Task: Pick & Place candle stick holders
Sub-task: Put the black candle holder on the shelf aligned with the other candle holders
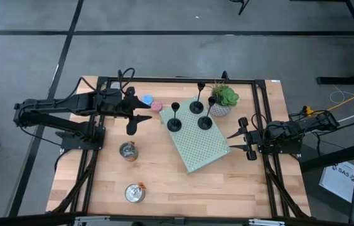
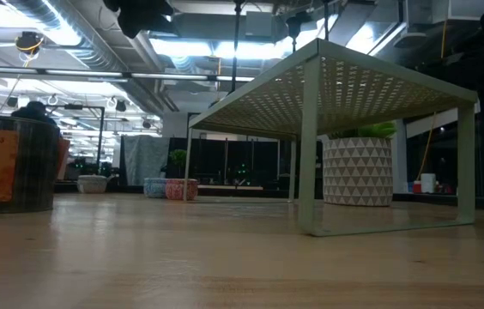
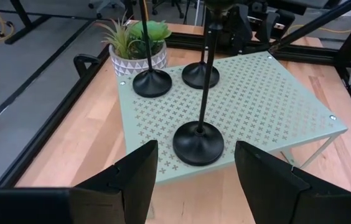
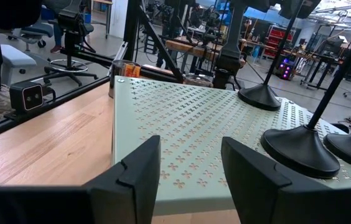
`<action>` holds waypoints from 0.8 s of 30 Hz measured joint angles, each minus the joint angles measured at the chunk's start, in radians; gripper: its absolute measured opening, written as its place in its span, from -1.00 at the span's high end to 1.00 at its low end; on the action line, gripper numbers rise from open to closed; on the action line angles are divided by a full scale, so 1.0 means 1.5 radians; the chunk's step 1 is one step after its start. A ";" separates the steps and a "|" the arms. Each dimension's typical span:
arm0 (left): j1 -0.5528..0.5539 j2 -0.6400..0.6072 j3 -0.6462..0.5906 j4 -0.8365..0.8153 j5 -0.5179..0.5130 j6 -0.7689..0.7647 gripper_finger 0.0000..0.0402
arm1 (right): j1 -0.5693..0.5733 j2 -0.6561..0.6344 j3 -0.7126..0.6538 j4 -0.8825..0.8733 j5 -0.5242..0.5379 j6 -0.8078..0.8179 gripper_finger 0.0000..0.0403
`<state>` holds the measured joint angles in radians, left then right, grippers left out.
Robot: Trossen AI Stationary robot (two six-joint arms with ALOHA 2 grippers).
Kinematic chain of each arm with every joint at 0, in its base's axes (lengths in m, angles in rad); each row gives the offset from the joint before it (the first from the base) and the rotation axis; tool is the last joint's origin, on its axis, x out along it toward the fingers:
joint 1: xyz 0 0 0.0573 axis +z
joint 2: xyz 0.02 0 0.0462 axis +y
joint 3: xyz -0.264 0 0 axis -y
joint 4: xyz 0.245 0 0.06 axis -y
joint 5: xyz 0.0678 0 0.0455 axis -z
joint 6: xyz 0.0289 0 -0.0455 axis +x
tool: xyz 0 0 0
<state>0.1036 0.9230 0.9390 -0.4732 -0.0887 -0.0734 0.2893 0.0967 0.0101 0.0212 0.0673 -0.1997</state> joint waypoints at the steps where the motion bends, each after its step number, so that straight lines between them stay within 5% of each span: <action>1: 0.000 0.001 0.000 0.000 0.000 0.000 -0.04 | 0.000 0.000 0.000 0.000 0.000 0.000 0.15; 24: 0.000 0.002 0.000 -0.001 0.000 0.000 -0.05 | 0.000 0.000 0.000 0.000 0.000 0.000 0.15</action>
<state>0.1039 0.9257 0.9390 -0.4740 -0.0887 -0.0738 0.2894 0.0967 0.0101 0.0208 0.0673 -0.1993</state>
